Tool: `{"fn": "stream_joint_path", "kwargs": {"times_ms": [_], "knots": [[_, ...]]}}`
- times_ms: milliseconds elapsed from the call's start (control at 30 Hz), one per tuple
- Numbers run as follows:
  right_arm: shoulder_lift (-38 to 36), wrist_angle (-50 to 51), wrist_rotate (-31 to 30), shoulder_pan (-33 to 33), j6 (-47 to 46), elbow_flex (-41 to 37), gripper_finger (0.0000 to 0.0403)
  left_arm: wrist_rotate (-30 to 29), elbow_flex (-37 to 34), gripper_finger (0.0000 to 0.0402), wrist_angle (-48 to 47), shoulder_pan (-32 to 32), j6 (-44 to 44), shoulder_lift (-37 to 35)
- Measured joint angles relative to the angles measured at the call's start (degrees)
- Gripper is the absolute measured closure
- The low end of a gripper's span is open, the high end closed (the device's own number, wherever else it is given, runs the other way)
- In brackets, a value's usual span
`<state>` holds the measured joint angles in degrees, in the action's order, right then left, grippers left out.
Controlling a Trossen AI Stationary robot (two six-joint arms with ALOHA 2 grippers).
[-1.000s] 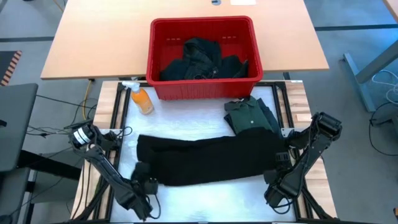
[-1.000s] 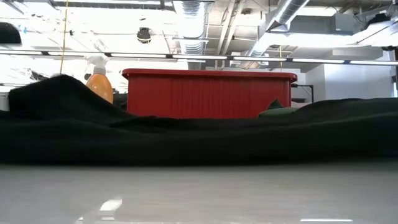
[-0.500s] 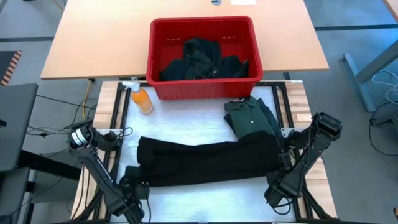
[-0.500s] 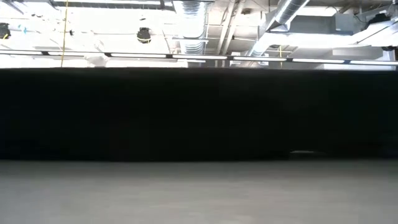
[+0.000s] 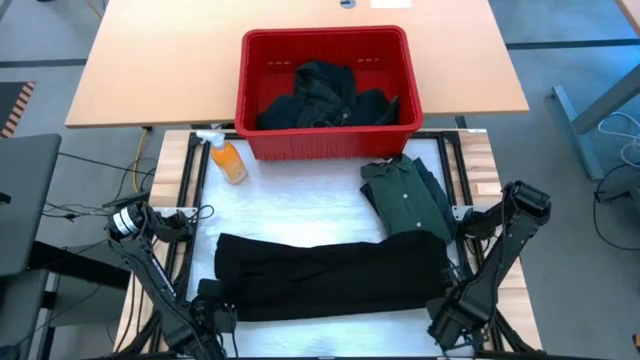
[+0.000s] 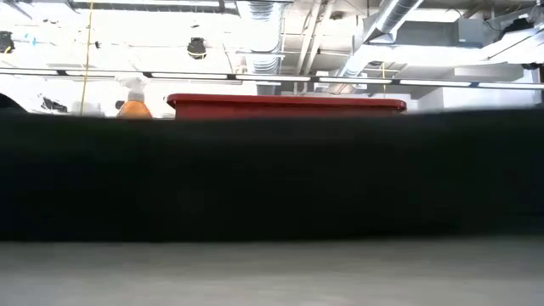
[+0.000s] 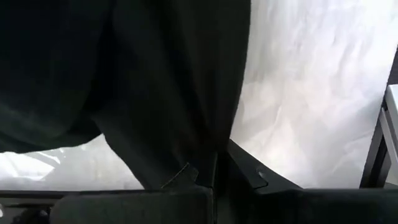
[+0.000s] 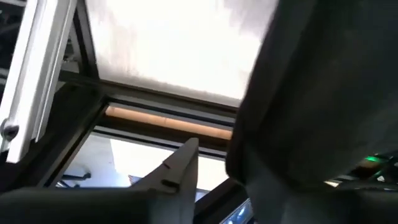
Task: Fold laundry
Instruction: Fold the black shirt
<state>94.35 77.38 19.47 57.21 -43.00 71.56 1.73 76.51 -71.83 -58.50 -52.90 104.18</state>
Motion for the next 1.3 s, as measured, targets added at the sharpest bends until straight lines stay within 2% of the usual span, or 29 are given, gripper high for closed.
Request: {"fn": "stream_joint_path", "kwargs": {"times_ms": [233, 367, 467, 533, 700, 833, 967, 1100, 1233, 1300], "knots": [[0.0, 2.3, -0.7, 3.0, 0.0, 0.5, 0.0181, 2.8, 0.0, 0.0401, -0.4, -0.9, -1.9, 0.0], [0.0, 7.6, -0.8, 3.9, -0.3, 0.5, 0.0162, 6.4, 0.0, 0.0401, -0.4, -1.8, -3.4, 0.0], [0.0, 9.8, -1.7, 4.2, 0.1, 0.5, 0.016, 7.1, 0.0, 0.0401, -0.4, -2.5, -4.5, 0.0], [0.0, 7.4, -3.6, 4.2, 0.6, 0.5, 0.0162, 7.5, 0.0, 0.0401, -0.6, -2.7, -5.1, 0.0], [0.0, -7.4, -13.4, 3.8, 3.7, 0.5, 0.0175, 7.8, 0.0, 0.0401, -1.0, -2.7, -6.2, 0.0], [0.0, -18.2, -22.3, 1.9, 0.1, 0.5, 0.0185, 7.3, 0.0, 0.0401, -1.0, -2.2, -5.3, 0.0], [0.0, -26.1, -21.5, 0.3, 0.0, 0.5, 0.0188, 8.5, 0.0, 0.0401, -1.9, -1.9, -5.4, 0.0], [0.0, -23.2, -21.9, 0.9, 1.3, 0.5, 0.0188, 8.8, 0.0, 0.0401, -3.5, -2.1, -6.3, 0.0], [0.0, -15.6, -31.9, 0.0, -4.3, 0.3, 0.0188, 7.9, 0.0, 0.0401, -3.2, -2.8, -10.0, 0.0], [0.0, -17.9, -33.0, -0.9, -4.1, -0.8, 0.0188, 7.5, 0.0, 0.0398, -2.9, -3.1, -14.0, 0.0]]}}
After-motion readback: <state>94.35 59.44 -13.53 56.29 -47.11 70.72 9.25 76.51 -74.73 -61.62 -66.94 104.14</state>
